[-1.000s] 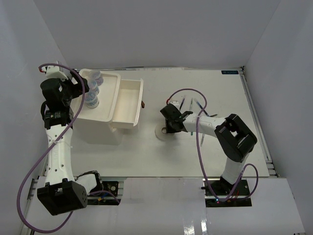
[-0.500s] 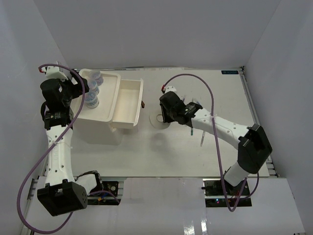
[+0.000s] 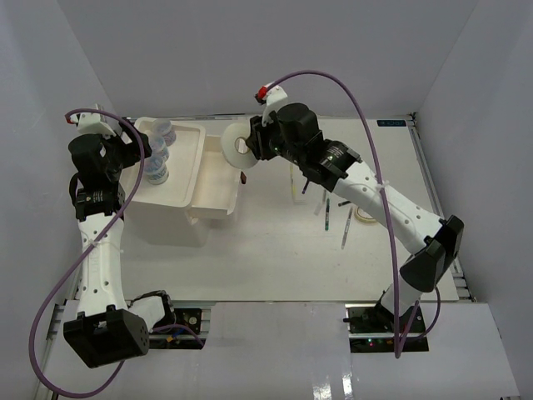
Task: Sort the stationery into containers
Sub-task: Pick up the stationery from the center of the board, then place the stationery in the drawer.
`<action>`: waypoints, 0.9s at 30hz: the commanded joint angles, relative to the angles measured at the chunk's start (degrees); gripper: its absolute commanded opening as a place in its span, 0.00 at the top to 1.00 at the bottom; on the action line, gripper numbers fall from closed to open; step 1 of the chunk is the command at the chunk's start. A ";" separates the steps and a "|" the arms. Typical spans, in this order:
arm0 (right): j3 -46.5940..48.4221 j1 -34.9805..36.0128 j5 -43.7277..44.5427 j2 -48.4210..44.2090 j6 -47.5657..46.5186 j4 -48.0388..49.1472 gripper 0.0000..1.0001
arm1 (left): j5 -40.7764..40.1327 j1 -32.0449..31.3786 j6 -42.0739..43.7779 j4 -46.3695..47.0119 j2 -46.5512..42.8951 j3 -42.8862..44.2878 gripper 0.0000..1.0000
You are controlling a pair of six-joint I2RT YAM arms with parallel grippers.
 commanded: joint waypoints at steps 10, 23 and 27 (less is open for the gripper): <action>9.39 1.98 -16.73 12.80 -12.31 9.61 0.67 | 0.42 0.37 -0.23 1.09 -1.64 -0.50 0.03; 2.46 1.90 -16.74 14.21 -15.56 13.83 0.60 | 0.33 0.37 -0.06 1.18 -1.99 -0.59 0.03; 0.78 1.72 -16.74 14.48 -16.62 14.62 0.60 | 0.33 0.37 -0.06 1.18 -1.90 -0.68 0.03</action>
